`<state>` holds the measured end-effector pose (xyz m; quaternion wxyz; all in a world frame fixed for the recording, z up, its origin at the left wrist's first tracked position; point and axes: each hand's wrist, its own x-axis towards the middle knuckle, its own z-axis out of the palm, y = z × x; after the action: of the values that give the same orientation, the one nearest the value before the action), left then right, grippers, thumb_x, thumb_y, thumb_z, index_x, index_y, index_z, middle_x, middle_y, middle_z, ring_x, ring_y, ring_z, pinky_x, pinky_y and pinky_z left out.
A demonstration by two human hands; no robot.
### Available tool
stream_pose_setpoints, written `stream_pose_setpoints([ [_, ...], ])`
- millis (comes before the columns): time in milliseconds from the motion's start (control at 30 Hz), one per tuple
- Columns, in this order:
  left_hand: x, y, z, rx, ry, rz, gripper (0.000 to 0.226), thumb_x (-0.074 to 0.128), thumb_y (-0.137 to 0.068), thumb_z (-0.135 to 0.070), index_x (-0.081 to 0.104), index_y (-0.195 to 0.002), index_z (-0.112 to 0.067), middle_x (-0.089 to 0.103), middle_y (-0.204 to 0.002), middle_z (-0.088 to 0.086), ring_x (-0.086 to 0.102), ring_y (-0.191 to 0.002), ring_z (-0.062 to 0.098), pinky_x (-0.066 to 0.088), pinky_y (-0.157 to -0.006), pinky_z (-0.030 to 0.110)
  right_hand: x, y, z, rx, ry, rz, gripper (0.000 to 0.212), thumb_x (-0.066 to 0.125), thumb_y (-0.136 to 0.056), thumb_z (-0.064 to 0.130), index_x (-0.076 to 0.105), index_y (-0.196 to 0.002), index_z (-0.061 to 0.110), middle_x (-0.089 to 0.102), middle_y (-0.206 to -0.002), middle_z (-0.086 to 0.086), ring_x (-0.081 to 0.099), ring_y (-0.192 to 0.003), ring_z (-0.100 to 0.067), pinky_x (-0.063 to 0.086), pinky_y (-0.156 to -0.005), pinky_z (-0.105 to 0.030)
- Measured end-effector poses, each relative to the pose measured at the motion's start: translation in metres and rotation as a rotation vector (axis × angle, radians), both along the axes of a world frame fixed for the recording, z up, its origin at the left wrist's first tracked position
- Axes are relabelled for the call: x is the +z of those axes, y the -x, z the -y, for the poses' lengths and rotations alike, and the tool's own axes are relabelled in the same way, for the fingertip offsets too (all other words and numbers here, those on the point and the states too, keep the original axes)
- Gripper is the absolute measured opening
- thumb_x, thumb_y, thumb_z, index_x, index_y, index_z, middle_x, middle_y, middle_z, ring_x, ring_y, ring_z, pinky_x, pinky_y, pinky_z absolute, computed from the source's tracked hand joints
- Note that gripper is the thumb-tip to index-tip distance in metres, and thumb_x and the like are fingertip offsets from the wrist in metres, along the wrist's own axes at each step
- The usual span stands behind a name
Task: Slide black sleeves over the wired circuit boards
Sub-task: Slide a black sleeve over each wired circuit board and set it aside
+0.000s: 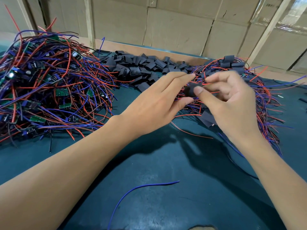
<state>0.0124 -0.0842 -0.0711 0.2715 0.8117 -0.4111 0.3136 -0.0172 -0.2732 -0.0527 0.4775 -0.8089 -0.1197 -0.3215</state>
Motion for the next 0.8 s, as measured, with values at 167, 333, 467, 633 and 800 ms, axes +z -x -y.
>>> stream_pose_setpoints([
  [167,-0.012,-0.014,-0.005,0.285,-0.24,-0.142,0.055,0.047,-0.104,-0.032,0.036,-0.15,-0.003,0.044,-0.146,0.015,0.043,-0.13,0.033,0.033,-0.112,0.042,0.002,-0.005,0.018,-0.346,0.385,-0.101,0.027,0.064,-0.09,0.032,0.063,-0.116,0.033,0.071,-0.103,0.009,0.065,-0.09,-0.023,0.051,-0.086,-0.042],
  [333,-0.025,-0.025,-0.007,0.394,-0.52,-0.398,0.043,0.038,-0.106,-0.037,0.045,-0.142,-0.013,0.052,-0.134,0.01,0.044,-0.125,0.033,0.037,-0.108,0.044,-0.004,-0.007,0.014,-0.402,0.525,-0.137,0.026,0.062,-0.09,0.017,0.067,-0.114,0.026,0.065,-0.112,-0.001,0.06,-0.102,-0.03,0.049,-0.087,-0.043],
  [467,-0.023,-0.03,-0.008,0.369,-0.484,-0.341,0.031,0.043,-0.104,-0.03,0.054,-0.131,-0.019,0.057,-0.118,0.003,0.05,-0.112,0.029,0.045,-0.095,0.042,0.003,-0.005,0.02,-0.397,0.397,0.04,0.025,0.063,-0.088,0.015,0.068,-0.111,0.023,0.062,-0.097,0.001,0.06,-0.09,-0.029,0.046,-0.085,-0.036],
  [633,-0.028,-0.031,-0.01,0.371,-0.357,-0.356,0.049,0.045,-0.104,-0.034,0.039,-0.15,-0.016,0.048,-0.133,0.008,0.044,-0.123,0.031,0.041,-0.104,0.045,0.009,-0.012,0.04,-0.467,0.353,0.136,0.024,0.059,-0.087,0.011,0.068,-0.108,0.018,0.066,-0.099,-0.004,0.055,-0.088,-0.023,0.036,-0.084,-0.027],
  [800,-0.027,-0.043,-0.018,0.393,-0.334,-0.362,0.055,0.042,-0.105,-0.031,0.029,-0.155,-0.011,0.031,-0.154,0.008,0.031,-0.138,0.033,0.035,-0.112,0.049,0.009,-0.02,0.055,-0.446,0.466,0.15,0.025,0.057,-0.082,-0.001,0.075,-0.088,0.015,0.074,-0.11,0.0,0.064,-0.105,-0.03,0.048,-0.091,-0.049],
])
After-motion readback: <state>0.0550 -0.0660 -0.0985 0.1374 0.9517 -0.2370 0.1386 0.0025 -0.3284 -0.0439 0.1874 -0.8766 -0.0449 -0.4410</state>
